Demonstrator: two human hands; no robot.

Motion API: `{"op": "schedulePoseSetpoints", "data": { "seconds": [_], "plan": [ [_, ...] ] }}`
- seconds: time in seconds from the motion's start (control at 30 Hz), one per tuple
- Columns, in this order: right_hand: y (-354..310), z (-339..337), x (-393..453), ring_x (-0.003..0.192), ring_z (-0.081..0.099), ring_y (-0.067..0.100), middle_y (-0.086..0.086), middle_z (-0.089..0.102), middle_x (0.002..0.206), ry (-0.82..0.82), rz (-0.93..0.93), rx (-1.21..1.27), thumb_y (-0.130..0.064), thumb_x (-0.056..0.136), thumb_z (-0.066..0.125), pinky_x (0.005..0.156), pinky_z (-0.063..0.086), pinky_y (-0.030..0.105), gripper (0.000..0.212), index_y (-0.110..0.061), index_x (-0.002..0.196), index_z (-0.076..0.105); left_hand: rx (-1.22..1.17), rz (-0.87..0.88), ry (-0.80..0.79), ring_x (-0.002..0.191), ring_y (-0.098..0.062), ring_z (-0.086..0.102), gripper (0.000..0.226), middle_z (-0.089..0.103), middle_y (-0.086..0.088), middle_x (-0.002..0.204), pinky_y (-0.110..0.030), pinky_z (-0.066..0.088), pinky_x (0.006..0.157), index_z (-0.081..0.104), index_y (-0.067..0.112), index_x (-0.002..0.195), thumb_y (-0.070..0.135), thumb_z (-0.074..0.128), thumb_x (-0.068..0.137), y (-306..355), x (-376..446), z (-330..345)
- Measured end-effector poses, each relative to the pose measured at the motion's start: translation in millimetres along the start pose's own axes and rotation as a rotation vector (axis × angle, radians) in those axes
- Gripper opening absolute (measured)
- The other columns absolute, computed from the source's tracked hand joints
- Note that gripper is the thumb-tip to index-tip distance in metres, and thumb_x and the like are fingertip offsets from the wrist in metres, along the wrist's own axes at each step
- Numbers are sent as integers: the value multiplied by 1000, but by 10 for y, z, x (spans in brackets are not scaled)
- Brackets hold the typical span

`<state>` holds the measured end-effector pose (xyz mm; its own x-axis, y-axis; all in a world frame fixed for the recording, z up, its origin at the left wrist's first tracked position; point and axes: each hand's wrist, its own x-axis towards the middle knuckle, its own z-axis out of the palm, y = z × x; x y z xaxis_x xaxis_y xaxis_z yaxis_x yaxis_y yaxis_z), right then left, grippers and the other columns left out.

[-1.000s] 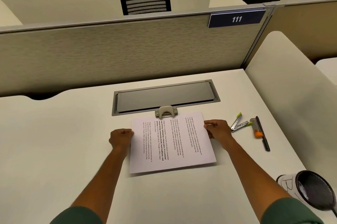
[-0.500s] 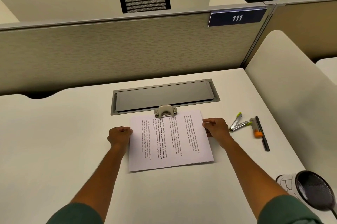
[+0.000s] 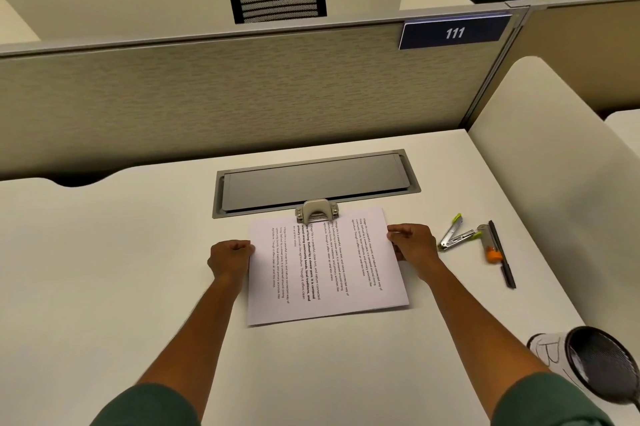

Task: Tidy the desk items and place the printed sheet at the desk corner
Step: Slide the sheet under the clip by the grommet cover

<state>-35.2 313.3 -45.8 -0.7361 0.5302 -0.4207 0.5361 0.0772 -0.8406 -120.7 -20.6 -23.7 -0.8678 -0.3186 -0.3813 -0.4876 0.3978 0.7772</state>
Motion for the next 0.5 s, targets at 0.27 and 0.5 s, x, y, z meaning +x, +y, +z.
{"op": "schedulePoseSetpoints", "data": {
  "seconds": [0.27,0.5],
  "plan": [
    [19,-5,-6,86,72,29,9,74,97,-5,5,55,-9,88,66,74,61,40,20,-11,108,73,-54,-10,-16,98,-38,67,20,72,-18,106,-50,52,97,73,0,101,8,74,82,-29,11,-4],
    [22,-2,-16,89,71,30,11,73,101,4,8,74,-8,89,66,79,61,44,22,-9,109,73,-61,-9,-19,98,-38,67,20,72,-17,106,-50,52,97,73,1,100,9,74,82,-43,22,3]
  ]
}}
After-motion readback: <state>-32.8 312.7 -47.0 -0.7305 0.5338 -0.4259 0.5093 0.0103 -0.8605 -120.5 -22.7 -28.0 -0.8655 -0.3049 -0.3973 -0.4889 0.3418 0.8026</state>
